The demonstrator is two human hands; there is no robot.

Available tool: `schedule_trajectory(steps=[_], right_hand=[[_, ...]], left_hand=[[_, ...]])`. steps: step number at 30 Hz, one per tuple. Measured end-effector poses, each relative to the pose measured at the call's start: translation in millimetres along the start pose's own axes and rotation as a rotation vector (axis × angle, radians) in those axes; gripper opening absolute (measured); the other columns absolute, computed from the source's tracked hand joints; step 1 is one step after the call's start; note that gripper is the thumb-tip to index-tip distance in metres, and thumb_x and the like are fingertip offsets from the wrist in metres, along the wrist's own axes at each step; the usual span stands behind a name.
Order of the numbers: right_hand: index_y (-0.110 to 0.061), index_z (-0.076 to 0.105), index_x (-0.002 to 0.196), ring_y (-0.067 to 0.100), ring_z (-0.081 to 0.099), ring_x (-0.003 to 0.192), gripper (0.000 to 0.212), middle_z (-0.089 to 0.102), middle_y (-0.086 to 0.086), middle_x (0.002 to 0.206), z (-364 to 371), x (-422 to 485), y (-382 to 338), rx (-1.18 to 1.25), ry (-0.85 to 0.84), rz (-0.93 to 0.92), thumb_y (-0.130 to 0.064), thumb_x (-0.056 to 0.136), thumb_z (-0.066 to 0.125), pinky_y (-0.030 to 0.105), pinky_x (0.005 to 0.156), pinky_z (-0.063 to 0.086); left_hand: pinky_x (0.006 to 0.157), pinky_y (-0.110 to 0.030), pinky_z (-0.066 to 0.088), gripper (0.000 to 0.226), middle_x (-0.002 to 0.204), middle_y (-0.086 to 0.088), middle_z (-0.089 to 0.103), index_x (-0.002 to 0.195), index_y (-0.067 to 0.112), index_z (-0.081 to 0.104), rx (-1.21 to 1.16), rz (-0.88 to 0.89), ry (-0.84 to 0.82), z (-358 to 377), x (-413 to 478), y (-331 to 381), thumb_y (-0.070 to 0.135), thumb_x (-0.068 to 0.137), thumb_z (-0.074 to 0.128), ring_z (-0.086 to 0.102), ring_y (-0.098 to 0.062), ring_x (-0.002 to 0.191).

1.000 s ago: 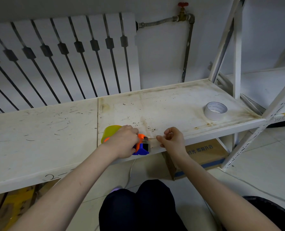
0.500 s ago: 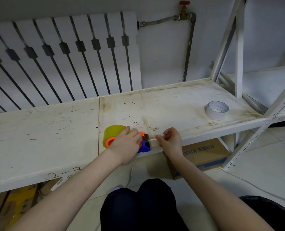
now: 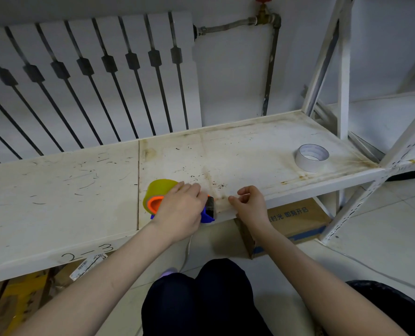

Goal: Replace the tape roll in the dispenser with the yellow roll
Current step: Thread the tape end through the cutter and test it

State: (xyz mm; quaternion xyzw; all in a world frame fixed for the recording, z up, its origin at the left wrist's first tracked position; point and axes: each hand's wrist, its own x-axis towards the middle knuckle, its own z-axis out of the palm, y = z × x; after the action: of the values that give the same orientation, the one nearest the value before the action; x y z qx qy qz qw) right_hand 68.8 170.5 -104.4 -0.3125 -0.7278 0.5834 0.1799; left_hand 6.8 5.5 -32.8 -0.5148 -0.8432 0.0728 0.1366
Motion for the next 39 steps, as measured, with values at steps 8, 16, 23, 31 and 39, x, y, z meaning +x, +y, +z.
schedule_trajectory(steps=[8,16,23,31,39], right_hand=[[-0.004,0.05,0.105,0.014,0.055,0.073,0.026,0.053,0.003,0.084,-1.5,-2.2,3.4,0.142,-0.008,0.14,-0.015,0.086,0.064,0.025,0.061,0.055],[0.0,0.061,0.1,0.013,0.059,0.07,0.02,0.061,0.01,0.084,-3.8,-10.4,11.3,0.236,0.038,0.116,-0.016,0.088,0.062,0.016,0.055,0.053],[0.003,0.06,0.096,0.013,0.059,0.07,0.021,0.055,0.006,0.076,-16.2,-14.0,-10.0,0.51,-0.017,0.18,-0.011,0.083,0.069,0.018,0.062,0.053],[0.001,0.06,0.097,0.013,0.064,0.067,0.025,0.062,0.011,0.077,-32.3,-24.1,-52.8,0.344,0.029,-0.042,-0.012,0.08,0.072,0.012,0.055,0.053],[-0.011,0.057,0.085,0.012,0.064,0.059,0.02,0.063,0.007,0.071,-40.3,-28.2,-72.5,0.087,0.072,-0.194,-0.01,0.076,0.076,0.028,0.063,0.06]], left_hand=[[0.103,-0.046,0.03,0.054,0.108,-0.005,0.062,0.105,0.018,0.058,-0.011,-0.08,-0.446,1.3,43.2,2.0,0.054,0.067,0.069,0.058,-0.026,0.107],[0.087,-0.034,0.035,0.05,0.1,0.003,0.062,0.097,0.023,0.054,-0.142,-0.133,-0.311,-0.2,34.3,-7.3,0.054,0.061,0.069,0.06,-0.021,0.094],[0.079,-0.031,0.041,0.057,0.1,0.009,0.062,0.105,0.031,0.055,-0.321,-0.198,-0.196,-8.9,21.9,-17.0,0.057,0.057,0.071,0.059,-0.017,0.092],[0.077,-0.032,0.053,0.064,0.108,0.01,0.059,0.111,0.032,0.051,-0.471,-0.278,-0.14,-15.2,17.2,-18.4,0.055,0.055,0.074,0.057,-0.014,0.094],[0.077,-0.033,0.052,0.061,0.104,0.01,0.059,0.106,0.032,0.05,-0.459,-0.29,-0.092,-13.0,16.6,-9.7,0.056,0.055,0.073,0.057,-0.014,0.092]])
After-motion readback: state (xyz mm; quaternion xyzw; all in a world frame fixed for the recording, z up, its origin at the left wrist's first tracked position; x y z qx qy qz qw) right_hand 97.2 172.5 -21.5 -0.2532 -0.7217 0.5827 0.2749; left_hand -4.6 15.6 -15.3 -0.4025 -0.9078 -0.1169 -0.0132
